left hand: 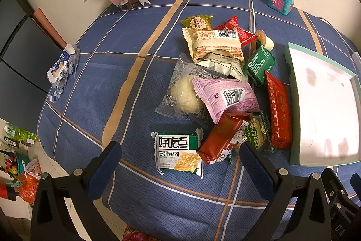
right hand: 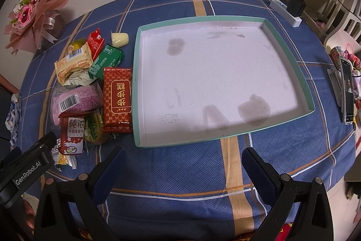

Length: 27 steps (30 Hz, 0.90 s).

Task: Organize snacks

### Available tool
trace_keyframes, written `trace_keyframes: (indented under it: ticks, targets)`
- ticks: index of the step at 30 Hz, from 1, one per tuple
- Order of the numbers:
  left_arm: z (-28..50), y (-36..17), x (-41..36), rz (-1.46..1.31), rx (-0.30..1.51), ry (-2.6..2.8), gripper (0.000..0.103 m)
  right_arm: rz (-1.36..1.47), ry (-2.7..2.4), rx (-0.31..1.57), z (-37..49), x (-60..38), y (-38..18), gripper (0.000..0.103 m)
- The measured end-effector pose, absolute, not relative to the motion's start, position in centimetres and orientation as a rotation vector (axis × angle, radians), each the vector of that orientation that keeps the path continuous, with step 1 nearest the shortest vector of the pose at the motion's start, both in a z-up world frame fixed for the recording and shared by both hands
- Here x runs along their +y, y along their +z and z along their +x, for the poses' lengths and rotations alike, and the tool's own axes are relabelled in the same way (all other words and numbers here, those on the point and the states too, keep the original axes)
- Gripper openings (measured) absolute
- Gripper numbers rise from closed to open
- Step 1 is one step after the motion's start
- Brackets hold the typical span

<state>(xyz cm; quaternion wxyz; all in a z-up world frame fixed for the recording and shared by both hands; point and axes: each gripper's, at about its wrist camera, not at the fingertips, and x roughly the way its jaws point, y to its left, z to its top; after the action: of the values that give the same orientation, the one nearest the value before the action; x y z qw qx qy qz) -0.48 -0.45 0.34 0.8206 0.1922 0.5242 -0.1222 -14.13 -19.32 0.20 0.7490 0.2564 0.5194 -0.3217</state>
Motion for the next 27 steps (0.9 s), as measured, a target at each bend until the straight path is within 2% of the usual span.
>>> trace_keyframes:
  ticks: [16, 22, 27]
  targets:
    - [-0.4, 0.5, -0.4, 0.399, 1.118, -0.264, 0.103, 0.561, -0.703, 1.134, -14.2, -19.1, 0.1, 0.103]
    - [1.5, 1.4, 2.6, 0.307, 1.090, -0.163, 0.103, 0.544, -0.653, 1.083, -13.1, -17.9, 0.9, 0.103]
    - [3.5, 0.9, 5.6, 0.209, 1.141, -0.128, 0.103, 0.545, -0.579, 1.043, -10.7, -16.5, 1.6, 0.103]
